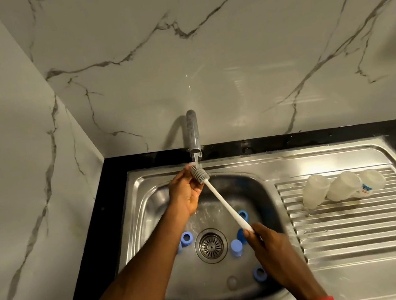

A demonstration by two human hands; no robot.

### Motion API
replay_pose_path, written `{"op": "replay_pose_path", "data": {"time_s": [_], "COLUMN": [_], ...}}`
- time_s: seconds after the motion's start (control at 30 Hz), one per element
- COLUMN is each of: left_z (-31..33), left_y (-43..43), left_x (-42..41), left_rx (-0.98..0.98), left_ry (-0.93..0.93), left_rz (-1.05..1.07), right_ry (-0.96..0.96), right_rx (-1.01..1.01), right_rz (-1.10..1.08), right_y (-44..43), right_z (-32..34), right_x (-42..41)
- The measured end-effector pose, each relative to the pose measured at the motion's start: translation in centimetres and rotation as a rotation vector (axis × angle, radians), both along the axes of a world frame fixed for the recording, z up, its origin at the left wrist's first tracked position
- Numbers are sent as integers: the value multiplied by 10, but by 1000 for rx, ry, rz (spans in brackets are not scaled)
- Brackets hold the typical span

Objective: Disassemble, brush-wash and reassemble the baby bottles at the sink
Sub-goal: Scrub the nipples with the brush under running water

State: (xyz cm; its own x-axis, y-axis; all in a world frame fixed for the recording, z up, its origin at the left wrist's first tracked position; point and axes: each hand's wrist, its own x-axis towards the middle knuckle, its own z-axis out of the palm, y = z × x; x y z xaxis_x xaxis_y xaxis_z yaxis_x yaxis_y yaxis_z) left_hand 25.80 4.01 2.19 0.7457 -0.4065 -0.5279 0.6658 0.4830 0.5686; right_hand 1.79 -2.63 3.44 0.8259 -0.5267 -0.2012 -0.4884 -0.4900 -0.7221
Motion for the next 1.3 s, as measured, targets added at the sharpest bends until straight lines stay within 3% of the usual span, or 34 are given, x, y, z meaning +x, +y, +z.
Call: {"op": "replay_pose_path", "data": {"time_s": [0.17,0.4,0.5,0.63,0.8,1.1,1.23,1.3], "left_z": [-12,-17,-19,-20,-18,-14,-14,-12], "left_y": [0,15,20,21,29,32,24,18], "left_x": [-7,1,4,9,19,30,30,30], "left_rx": [37,192,236,215,148,337,288,204], "left_ry": [-65,-250,-324,-329,-335,-666,-648,-557], "left_rz": [-93,-238,-243,-187,-218,-516,-434,-384], "right_ry": [36,-97,-98,-34,-40,-155,-157,-121], "right_rx": [-76,126,122,-34,-383,-990,-975,-748], "right_rz": [-7,-139,-126,-89,-103,-79,-22,18], "right_y": [-1,-12,-19,-27,-26,-40,-44,-33], "right_z": [-5,-3,2,4,18,25,17,12], "right_x": [9,11,4,-1,-4,-5,0,3]}}
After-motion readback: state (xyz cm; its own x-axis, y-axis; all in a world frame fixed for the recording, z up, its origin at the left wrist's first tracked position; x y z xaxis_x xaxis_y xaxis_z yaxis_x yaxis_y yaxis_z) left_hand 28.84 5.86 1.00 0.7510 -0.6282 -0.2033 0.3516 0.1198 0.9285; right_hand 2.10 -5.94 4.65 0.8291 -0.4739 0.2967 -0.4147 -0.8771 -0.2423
